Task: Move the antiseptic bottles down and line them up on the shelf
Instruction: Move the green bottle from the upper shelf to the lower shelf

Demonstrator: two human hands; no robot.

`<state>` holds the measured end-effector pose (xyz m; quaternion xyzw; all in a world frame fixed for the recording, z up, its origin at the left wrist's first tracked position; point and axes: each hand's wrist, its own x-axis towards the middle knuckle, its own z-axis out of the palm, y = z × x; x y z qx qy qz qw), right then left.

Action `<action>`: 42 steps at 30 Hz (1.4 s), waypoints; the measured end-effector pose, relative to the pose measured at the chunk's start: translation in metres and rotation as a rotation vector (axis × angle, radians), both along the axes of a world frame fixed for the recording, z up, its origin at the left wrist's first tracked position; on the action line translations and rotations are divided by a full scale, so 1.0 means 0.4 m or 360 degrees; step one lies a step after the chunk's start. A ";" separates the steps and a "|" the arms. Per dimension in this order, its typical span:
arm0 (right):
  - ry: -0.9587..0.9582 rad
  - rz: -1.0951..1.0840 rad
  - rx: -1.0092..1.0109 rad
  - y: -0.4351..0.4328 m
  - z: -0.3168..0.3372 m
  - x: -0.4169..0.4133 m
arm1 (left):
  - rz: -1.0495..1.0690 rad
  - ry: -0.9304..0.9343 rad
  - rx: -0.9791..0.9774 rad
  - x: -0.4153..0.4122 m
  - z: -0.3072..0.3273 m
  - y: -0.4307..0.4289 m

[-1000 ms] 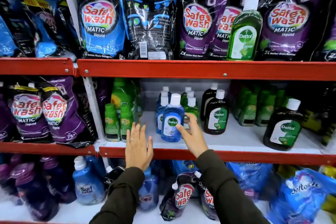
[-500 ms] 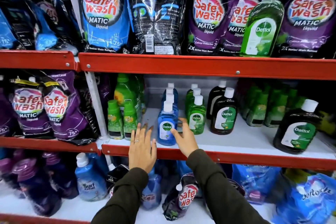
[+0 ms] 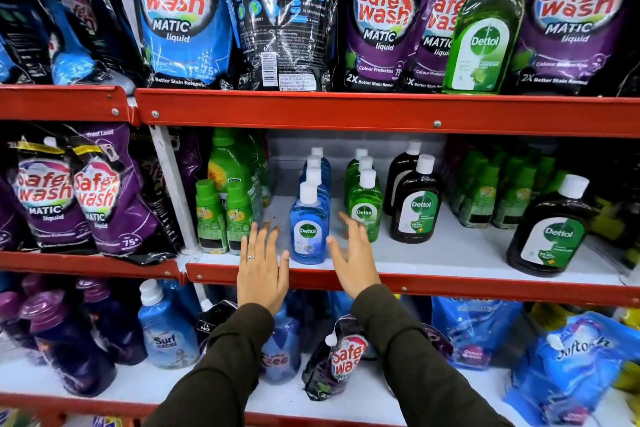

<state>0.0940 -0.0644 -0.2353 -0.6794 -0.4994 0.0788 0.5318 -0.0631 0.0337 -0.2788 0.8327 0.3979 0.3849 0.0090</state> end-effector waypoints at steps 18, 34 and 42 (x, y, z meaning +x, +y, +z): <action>-0.1037 -0.0938 0.0727 -0.203 0.289 0.146 | -0.0329 -0.0371 0.0727 0.249 0.346 -0.188; -0.0216 -0.0452 0.0493 -0.275 0.694 0.289 | -0.0088 -0.0269 0.0959 0.335 0.573 -0.163; 0.0029 -0.0302 0.0557 -0.284 0.729 0.298 | -0.0074 -0.0286 0.0984 0.336 0.575 -0.166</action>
